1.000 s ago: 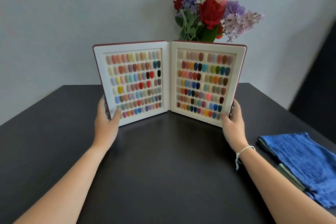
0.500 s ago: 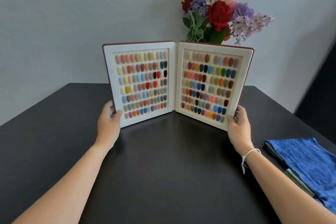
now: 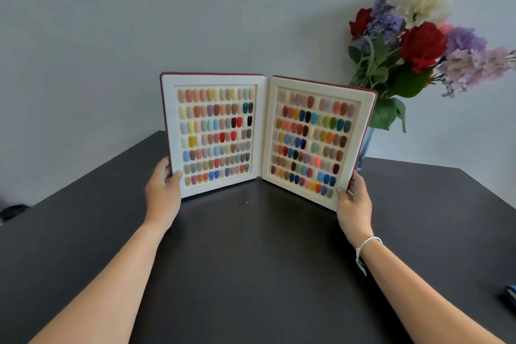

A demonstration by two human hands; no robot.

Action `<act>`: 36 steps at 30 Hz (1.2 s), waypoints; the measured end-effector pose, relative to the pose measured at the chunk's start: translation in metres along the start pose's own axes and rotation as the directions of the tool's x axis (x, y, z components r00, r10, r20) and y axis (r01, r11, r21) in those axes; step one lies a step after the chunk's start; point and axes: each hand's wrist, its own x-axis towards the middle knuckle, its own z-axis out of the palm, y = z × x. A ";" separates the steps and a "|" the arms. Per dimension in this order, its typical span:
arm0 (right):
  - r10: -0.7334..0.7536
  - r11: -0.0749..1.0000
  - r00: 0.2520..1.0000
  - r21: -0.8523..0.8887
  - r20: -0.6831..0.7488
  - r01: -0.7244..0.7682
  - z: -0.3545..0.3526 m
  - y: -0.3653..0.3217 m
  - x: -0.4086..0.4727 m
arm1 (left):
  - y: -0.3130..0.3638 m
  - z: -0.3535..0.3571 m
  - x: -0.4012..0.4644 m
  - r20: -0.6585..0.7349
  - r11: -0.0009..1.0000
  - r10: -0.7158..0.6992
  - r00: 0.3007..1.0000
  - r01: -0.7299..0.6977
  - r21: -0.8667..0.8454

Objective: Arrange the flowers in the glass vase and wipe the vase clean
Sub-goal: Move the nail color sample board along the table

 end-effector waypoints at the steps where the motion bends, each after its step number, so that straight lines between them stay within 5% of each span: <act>1: -0.004 1.000 1.000 0.017 0.019 0.004 0.014 0.001 0.005 | -0.002 -0.006 0.006 -0.024 1.000 0.001 1.000 -0.001 0.004; 17: -0.052 0.998 0.986 0.047 0.158 0.045 0.173 0.015 0.102 | -0.038 -0.045 0.084 -0.230 0.999 0.027 0.973 -0.022 0.025; 36: -0.018 1.000 0.988 0.011 0.154 0.016 0.216 0.030 0.157 | -0.050 -0.043 0.110 -0.245 0.999 0.033 0.969 -0.030 0.018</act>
